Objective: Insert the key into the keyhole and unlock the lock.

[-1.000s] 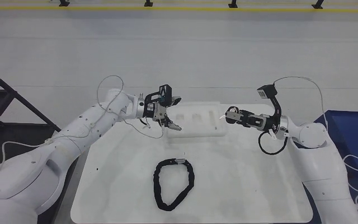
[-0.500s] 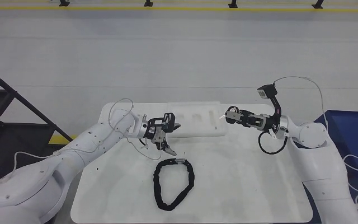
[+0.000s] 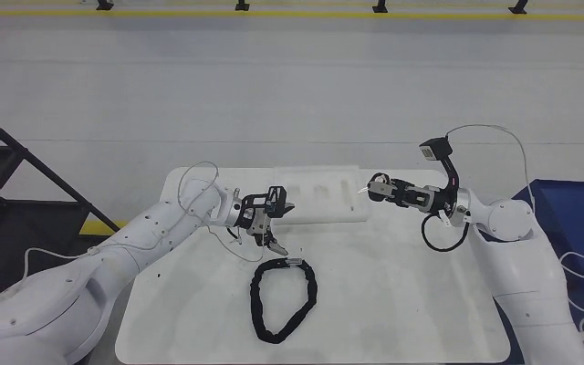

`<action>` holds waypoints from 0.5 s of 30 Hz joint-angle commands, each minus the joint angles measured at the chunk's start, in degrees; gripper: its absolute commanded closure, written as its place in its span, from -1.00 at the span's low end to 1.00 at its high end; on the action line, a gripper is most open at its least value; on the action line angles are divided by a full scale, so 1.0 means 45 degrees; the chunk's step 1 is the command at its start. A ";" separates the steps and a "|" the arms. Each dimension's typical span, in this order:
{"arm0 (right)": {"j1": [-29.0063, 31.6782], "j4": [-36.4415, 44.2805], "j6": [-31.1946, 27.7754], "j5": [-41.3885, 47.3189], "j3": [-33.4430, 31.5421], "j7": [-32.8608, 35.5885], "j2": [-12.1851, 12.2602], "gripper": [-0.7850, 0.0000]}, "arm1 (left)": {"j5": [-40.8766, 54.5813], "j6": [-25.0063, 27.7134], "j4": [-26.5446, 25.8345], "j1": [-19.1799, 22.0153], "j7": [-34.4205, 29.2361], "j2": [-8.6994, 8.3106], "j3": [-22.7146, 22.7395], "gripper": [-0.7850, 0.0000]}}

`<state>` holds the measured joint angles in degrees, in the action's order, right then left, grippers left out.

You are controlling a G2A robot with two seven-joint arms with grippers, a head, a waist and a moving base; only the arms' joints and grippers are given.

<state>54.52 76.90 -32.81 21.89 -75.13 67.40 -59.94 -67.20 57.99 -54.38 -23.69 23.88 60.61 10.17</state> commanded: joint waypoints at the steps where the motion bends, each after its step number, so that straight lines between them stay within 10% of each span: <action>1: 0.0000 0.0000 0.0000 0.0000 0.0000 0.0000 0.0000 1.00 | 0.0275 0.0002 0.0055 -0.0298 0.0060 -0.0062 0.0106 -1.00; 15: 0.0000 0.0000 0.0000 0.0000 0.0000 0.0000 0.0000 1.00 | -0.2277 -0.0540 0.0488 -0.1829 0.1053 0.0063 0.0035 -1.00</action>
<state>54.52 76.90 -32.81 21.89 -75.13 67.40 -59.94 -76.23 55.95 -52.69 -31.84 28.27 60.60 10.40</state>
